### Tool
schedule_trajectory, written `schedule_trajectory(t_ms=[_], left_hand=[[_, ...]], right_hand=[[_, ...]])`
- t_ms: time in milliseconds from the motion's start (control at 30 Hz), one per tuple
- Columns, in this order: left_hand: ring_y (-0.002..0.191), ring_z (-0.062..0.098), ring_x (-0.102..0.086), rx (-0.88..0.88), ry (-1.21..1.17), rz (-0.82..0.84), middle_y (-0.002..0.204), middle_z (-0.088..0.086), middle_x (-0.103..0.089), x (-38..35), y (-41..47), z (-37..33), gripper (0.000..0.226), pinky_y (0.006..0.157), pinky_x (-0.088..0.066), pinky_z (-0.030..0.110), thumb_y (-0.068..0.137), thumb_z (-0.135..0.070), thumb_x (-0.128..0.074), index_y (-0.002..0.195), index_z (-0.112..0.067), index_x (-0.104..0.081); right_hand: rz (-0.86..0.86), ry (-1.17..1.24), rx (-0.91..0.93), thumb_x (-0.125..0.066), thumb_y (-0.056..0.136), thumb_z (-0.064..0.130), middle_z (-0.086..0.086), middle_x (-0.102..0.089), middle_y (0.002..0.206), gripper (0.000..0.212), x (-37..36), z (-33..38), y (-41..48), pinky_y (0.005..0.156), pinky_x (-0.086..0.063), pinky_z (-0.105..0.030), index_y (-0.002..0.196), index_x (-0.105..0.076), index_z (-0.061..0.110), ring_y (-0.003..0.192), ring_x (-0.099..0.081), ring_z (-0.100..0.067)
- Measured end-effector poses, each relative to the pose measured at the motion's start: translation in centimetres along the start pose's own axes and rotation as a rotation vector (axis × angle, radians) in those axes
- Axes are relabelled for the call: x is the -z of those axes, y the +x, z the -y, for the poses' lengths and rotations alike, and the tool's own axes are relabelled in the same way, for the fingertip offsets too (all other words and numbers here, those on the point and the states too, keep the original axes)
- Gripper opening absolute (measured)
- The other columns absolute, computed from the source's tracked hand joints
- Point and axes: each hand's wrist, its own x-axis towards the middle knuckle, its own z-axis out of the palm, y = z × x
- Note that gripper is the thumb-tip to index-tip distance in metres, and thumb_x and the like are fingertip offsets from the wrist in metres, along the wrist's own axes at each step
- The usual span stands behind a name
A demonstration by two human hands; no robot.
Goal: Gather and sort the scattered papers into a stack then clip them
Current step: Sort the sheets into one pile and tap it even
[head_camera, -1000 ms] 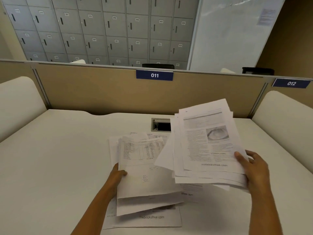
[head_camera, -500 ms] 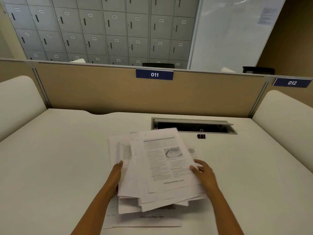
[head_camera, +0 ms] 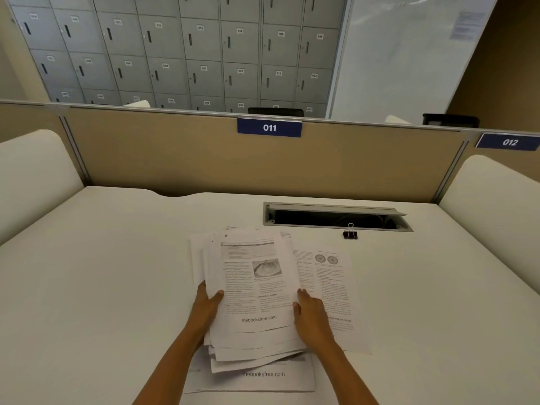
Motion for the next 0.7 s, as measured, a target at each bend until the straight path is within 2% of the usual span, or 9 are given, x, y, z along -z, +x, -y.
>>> schedule_trajectory(t_ms=[100, 167, 300, 367, 467, 533, 600, 633, 700], left_hand=[[0.104, 0.024, -0.055, 0.004, -0.063, 0.054, 0.129, 0.008, -0.051, 0.8, 0.2, -0.2, 0.047, 0.086, -0.046, 0.033, 0.094, -0.014, -0.049, 0.138, -0.010, -0.033], [0.103, 0.024, -0.060, 0.017, -0.103, 0.093, 0.128, 0.009, -0.056, 1.3, 0.6, -0.3, 0.046, 0.084, -0.050, 0.033, 0.093, -0.017, -0.050, 0.137, -0.011, -0.038], [0.090, 0.023, -0.064, 0.095, -0.092, 0.139, 0.116, 0.014, -0.062, 1.3, 0.8, -1.4, 0.038, 0.067, -0.052, 0.027, 0.094, -0.018, -0.049, 0.130, -0.008, -0.047], [0.092, 0.028, -0.062, 0.137, 0.001, 0.066, 0.122, 0.021, -0.059, 0.7, 0.9, -1.9, 0.038, 0.072, -0.048, 0.027, 0.095, -0.014, -0.047, 0.130, 0.000, -0.047], [0.110, 0.035, -0.056, 0.172, 0.066, -0.010, 0.130, 0.021, -0.053, 0.2, 1.1, -1.7, 0.045, 0.083, -0.045, 0.033, 0.094, -0.017, -0.048, 0.134, 0.002, -0.040], [0.113, 0.034, -0.055, 0.201, 0.119, 0.055, 0.131, 0.019, -0.053, 0.2, 1.1, -1.5, 0.051, 0.092, -0.047, 0.038, 0.091, -0.019, -0.054, 0.136, -0.001, -0.037], [0.112, 0.033, -0.056, 0.194, 0.145, 0.159, 0.130, 0.018, -0.054, 0.3, 0.6, -1.7, 0.046, 0.098, -0.045, 0.041, 0.090, -0.011, -0.055, 0.133, -0.001, -0.043], [0.111, 0.032, -0.056, 0.166, 0.145, 0.188, 0.129, 0.017, -0.054, 0.2, 0.4, -2.0, 0.044, 0.099, -0.044, 0.041, 0.089, -0.007, -0.055, 0.132, -0.002, -0.045], [0.113, 0.029, -0.055, 0.050, 0.149, 0.161, 0.133, 0.013, -0.052, 0.1, 0.2, -2.4, 0.048, 0.101, -0.043, 0.042, 0.089, -0.010, -0.056, 0.134, -0.006, -0.041]], right_hand=[[-0.029, 0.226, -0.032, -0.050, 0.094, 0.026, -0.008, -0.037, 0.148, 0.056, 1.0, -0.6, 0.6, 0.114, -0.025, -0.033, 0.144, -0.031, 0.009, 0.136, -0.034, -0.023], [-0.027, 0.384, -0.096, -0.056, 0.091, 0.029, -0.006, -0.039, 0.146, 0.062, 2.2, -0.8, 0.8, 0.111, -0.030, -0.035, 0.144, -0.032, 0.010, 0.132, -0.040, -0.023], [0.237, 0.734, -0.147, -0.059, 0.088, 0.036, -0.001, -0.056, 0.132, 0.050, 4.0, -0.3, 0.4, 0.100, -0.046, -0.034, 0.133, -0.047, 0.019, 0.112, -0.057, -0.017], [0.315, 0.787, -0.162, -0.058, 0.090, 0.031, 0.001, -0.057, 0.129, 0.045, 4.2, -0.1, 0.0, 0.096, -0.046, -0.028, 0.131, -0.049, 0.018, 0.109, -0.056, -0.016], [0.337, 0.765, -0.208, -0.059, 0.090, 0.023, -0.002, -0.056, 0.130, 0.046, 4.2, -0.4, -0.1, 0.094, -0.045, -0.027, 0.133, -0.046, 0.014, 0.109, -0.054, -0.018], [0.360, 0.765, -0.202, -0.061, 0.088, 0.019, -0.005, -0.057, 0.129, 0.047, 4.3, -0.5, -0.3, 0.088, -0.050, -0.025, 0.132, -0.048, 0.012, 0.109, -0.057, -0.020], [0.341, 0.737, -0.177, -0.064, 0.086, 0.018, -0.005, -0.057, 0.128, 0.049, 4.6, -0.5, -0.4, 0.078, -0.050, -0.020, 0.131, -0.047, 0.011, 0.105, -0.057, -0.018], [0.308, 0.721, -0.161, -0.065, 0.085, 0.017, -0.005, -0.057, 0.129, 0.050, 4.9, -0.4, -0.4, 0.079, -0.050, -0.021, 0.131, -0.047, 0.012, 0.105, -0.056, -0.018], [0.205, 0.687, -0.118, -0.066, 0.084, 0.016, -0.005, -0.056, 0.130, 0.051, 5.7, 0.1, -0.3, 0.091, -0.048, -0.030, 0.130, -0.046, 0.014, 0.110, -0.055, -0.020]])
